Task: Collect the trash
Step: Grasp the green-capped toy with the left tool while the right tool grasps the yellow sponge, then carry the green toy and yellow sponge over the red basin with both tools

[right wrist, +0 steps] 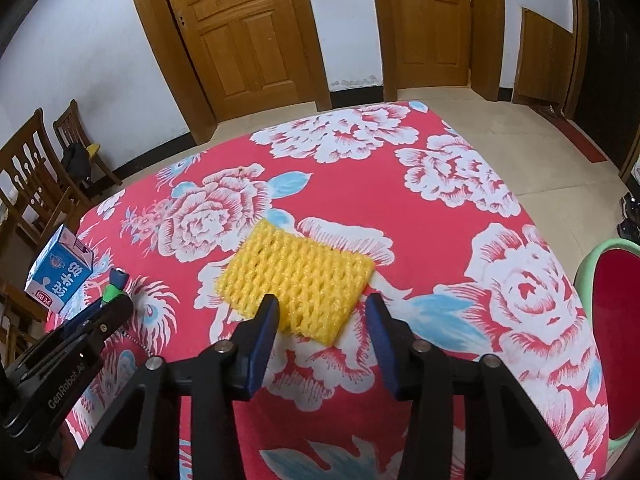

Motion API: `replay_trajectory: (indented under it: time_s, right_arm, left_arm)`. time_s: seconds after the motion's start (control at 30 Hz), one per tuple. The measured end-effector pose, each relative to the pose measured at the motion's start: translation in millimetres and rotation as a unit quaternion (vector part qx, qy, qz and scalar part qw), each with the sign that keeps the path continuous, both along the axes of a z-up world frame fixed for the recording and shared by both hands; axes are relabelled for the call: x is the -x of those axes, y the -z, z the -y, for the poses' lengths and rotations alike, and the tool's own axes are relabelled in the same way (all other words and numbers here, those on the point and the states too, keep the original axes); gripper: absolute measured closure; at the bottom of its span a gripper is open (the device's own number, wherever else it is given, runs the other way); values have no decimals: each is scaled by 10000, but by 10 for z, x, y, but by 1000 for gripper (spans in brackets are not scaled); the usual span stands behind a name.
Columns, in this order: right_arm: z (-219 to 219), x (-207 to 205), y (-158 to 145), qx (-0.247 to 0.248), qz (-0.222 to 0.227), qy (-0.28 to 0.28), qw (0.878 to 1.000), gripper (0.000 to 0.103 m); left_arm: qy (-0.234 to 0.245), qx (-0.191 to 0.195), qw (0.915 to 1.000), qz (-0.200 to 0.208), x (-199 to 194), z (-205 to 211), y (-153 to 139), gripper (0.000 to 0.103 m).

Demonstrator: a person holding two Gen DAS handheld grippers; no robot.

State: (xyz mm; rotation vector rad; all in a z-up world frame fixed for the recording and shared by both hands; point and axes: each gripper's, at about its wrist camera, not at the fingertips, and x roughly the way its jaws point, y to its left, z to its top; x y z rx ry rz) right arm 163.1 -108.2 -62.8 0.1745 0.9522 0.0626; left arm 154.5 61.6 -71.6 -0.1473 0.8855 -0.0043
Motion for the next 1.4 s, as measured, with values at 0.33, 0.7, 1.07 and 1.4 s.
replay_trajectory:
  time_s: [0.33,0.7,1.07,1.4]
  right_arm:
    - [-61,51,-52,0,195,-168,9997,92]
    - [-11,170,-135,-147,343,-192,9991,93]
    - [168,340,-318,-427,612,-26,9972,93]
    - [487,665,-554,-518,927,311,9939,93]
  left_arm:
    - [2,-6,10000,0,1,4,5,75]
    - [3,15,10000,19,16,16,-1,75]
    - [42,36,10000,50,25,18,-26,75]
    - [297,131,9994,132,78,164,-130,75]
